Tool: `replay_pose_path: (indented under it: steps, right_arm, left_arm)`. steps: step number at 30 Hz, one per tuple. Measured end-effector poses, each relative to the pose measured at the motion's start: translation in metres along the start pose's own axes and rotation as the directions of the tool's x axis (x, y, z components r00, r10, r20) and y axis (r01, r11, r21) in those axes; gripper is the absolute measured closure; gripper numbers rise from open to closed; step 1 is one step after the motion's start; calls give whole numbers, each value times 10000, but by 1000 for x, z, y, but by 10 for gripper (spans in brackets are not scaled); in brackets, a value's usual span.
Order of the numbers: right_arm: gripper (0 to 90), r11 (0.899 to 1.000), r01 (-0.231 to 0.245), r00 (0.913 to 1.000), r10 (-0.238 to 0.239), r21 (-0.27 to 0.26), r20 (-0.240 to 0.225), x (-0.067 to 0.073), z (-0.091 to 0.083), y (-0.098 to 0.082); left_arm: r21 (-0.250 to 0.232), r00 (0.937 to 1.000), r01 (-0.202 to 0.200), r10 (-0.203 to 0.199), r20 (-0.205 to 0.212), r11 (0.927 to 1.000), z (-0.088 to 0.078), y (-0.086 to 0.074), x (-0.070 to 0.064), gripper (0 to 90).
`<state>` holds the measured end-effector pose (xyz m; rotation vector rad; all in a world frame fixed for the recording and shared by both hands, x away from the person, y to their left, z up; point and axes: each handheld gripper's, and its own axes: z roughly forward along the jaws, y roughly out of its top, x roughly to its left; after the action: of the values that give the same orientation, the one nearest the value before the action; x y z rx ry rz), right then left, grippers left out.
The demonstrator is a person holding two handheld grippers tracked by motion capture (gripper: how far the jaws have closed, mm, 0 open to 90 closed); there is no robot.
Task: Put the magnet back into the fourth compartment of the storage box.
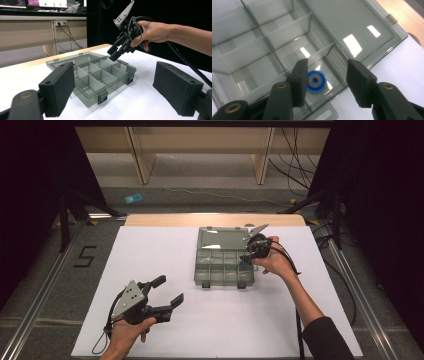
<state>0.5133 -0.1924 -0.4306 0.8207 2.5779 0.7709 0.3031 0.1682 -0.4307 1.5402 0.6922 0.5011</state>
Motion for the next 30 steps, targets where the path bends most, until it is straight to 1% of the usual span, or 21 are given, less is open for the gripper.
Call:
replay_pose_path:
  steps: [1, 3, 4, 5, 6, 7, 8, 9, 10, 11, 13, 14, 15, 18, 19, 21, 22, 23, 24, 26, 30]
  right_arm:
    - [482, 10000, -39, 10000, 39, 32, -23, -1, -2, 0]
    - [442, 9997, -148, 9999, 149, -193, 53, -1, -6, 0]
    - [442, 9997, -148, 9999, 149, -193, 53, -1, -6, 0]
    - [415, 9992, -330, 9995, 330, -216, 3, -1, -9, 0]
    - [415, 9992, -330, 9995, 330, -216, 3, -1, -9, 0]
    - [403, 9983, -516, 9987, 516, -270, 14, 0, -10, 1]
    - [381, 9986, -292, 9996, 294, -434, 50, -2, -11, 1]
    - [381, 9986, -292, 9996, 294, -434, 50, -2, -11, 1]
    - [374, 9985, -396, 9992, 396, -370, 9, 0, -12, 1]
    - [364, 9975, -372, 9992, 379, -604, 110, 0, -12, 0]
    - [343, 9957, -564, 9982, 577, -730, 157, 3, -13, 1]
    - [339, 9958, -407, 9990, 420, -823, 143, 2, -15, 2]
    - [337, 9951, -514, 9985, 528, -849, 145, 4, -16, 2]
    - [327, 9930, -564, 9983, 576, -1041, 88, 7, -21, 3]
    - [325, 9919, -515, 9985, 533, -1162, 124, 7, -23, 4]
    - [322, 9916, -524, 9986, 518, -1183, -75, 9, -27, 5]
    - [322, 9888, -540, 9985, 553, -1394, 56, 10, -27, 5]
    - [321, 9905, -525, 9986, 521, -1272, -66, 11, -30, 6]
    - [320, 9871, -463, 9989, 474, -1534, 30, 12, -30, 6]
    - [319, 9860, -531, 9986, 519, -1583, -120, 15, -36, 5]
    - [317, 9824, -544, 9985, 520, -1789, -179, 16, -39, 4]
  left_arm:
    - [1, 10000, 2, -2, -2, 10000, 0, 0, 0, 169]
    - [9, 10000, -2, 2, 2, 10000, 0, 0, 0, 169]
    - [12, 10000, -4, 4, 2, 10000, 0, 0, 0, 169]
    - [13, 10000, -5, 5, 10, 10000, 0, 0, 0, 169]
    - [13, 10000, -5, 5, 10, 10000, 0, 0, 0, 169]
    - [13, 10000, -9, 9, 5, 10000, 0, 0, 0, 169]
    - [9, 10000, -7, 7, 5, 10000, 0, 0, 0, 169]
    - [4, 10000, 1, -1, 6, 10000, 0, 0, 0, 169]
    - [4, 10000, -3, 3, 1, 10000, 0, 0, 0, 169]
    - [-1, 10000, -12, 12, -4, 10000, 0, 0, 0, 169]
    - [-2, 10000, -4, 4, -6, 10000, 0, 0, 0, 169]
    - [-4, 10000, -15, 15, -7, 10000, 0, 0, 0, 169]
    - [0, 10000, -9, 9, -7, 10000, 0, 0, 0, 169]
    - [-4, 10000, -17, 17, -4, 10000, 0, 0, 0, 169]
    - [0, 10000, -19, 19, 1, 10000, 0, 0, 0, 169]
    - [5, 10000, -4, 4, -6, 10000, 0, 0, 0, 169]
    - [11, 10000, -12, 12, -11, 10000, 0, 0, 0, 169]
    - [7, 10000, 9, -9, -16, 10000, 0, 0, 0, 169]
    - [9, 10000, -3, 3, -22, 10000, 0, 0, 0, 169]
    - [6, 10000, 1, -1, -22, 10000, 0, 0, 0, 169]
    - [18, 10000, 4, -4, -8, 10000, 0, 0, 0, 169]
